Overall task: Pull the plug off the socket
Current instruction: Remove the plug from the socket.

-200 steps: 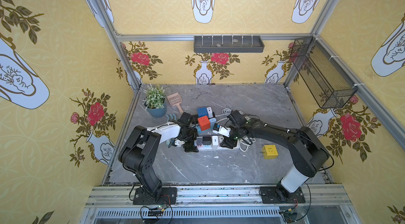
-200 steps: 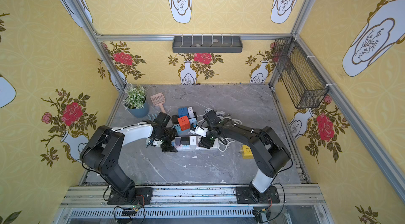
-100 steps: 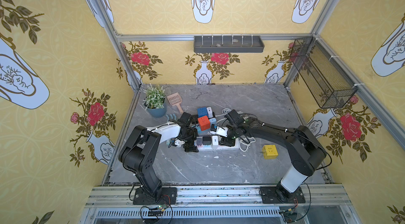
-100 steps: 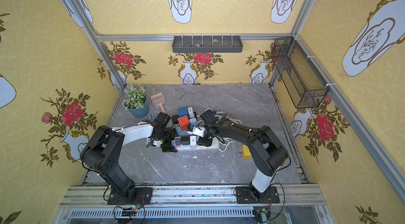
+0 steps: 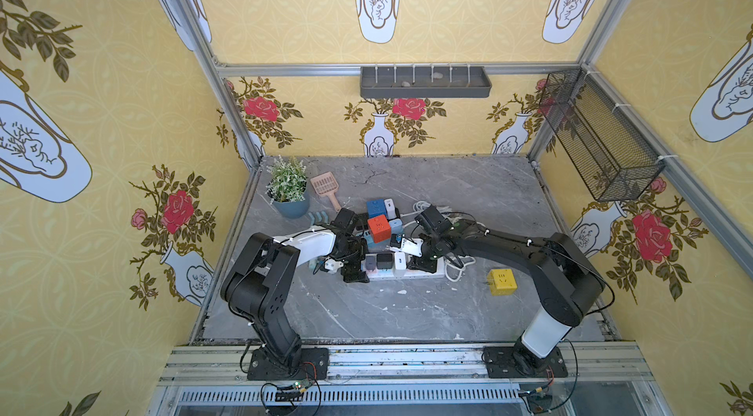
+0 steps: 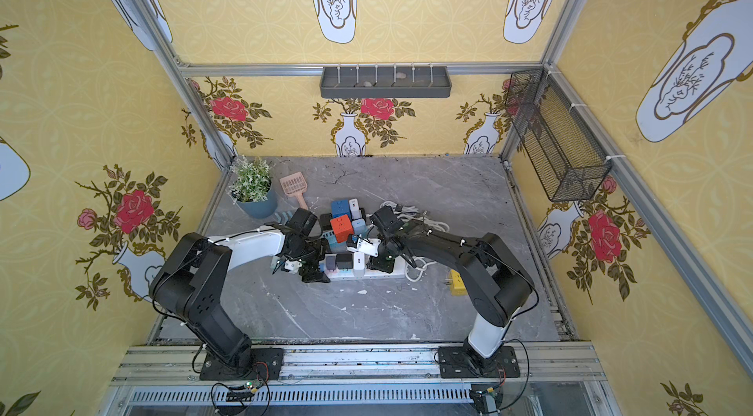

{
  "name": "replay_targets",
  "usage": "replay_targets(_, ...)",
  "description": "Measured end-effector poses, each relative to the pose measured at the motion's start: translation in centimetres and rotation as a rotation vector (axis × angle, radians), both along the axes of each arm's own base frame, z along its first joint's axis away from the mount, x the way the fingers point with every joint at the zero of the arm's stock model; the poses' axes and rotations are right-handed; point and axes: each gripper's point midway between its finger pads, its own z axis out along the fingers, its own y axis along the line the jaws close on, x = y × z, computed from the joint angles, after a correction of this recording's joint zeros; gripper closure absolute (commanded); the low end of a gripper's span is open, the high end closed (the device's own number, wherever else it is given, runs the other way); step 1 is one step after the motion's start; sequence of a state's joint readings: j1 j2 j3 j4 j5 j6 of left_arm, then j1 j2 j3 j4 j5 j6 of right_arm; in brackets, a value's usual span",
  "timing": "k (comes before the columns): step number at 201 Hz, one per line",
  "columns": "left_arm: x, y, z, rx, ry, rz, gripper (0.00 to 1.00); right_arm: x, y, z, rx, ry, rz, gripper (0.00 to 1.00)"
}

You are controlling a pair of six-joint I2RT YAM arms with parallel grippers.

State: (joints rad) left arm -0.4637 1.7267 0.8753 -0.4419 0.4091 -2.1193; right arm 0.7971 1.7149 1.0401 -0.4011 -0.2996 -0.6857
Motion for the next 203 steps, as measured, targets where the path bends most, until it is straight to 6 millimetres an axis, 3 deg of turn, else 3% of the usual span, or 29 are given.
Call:
replay_targets(84,0.0,0.0,0.0,-0.002,-0.001,-0.006,0.75,-0.3,0.1,0.1,-0.040,-0.030,0.043,0.76)
replay_targets(156,0.0,-0.1,0.0,-0.006,0.001,-0.017,0.76,-0.4,-0.1,0.4,-0.057,-0.026,0.051,0.79)
replay_targets(203,0.0,-0.1,0.0,-0.005,0.003,-0.018,0.81,-0.4,-0.2,1.1,-0.052,-0.029,0.049,0.80)
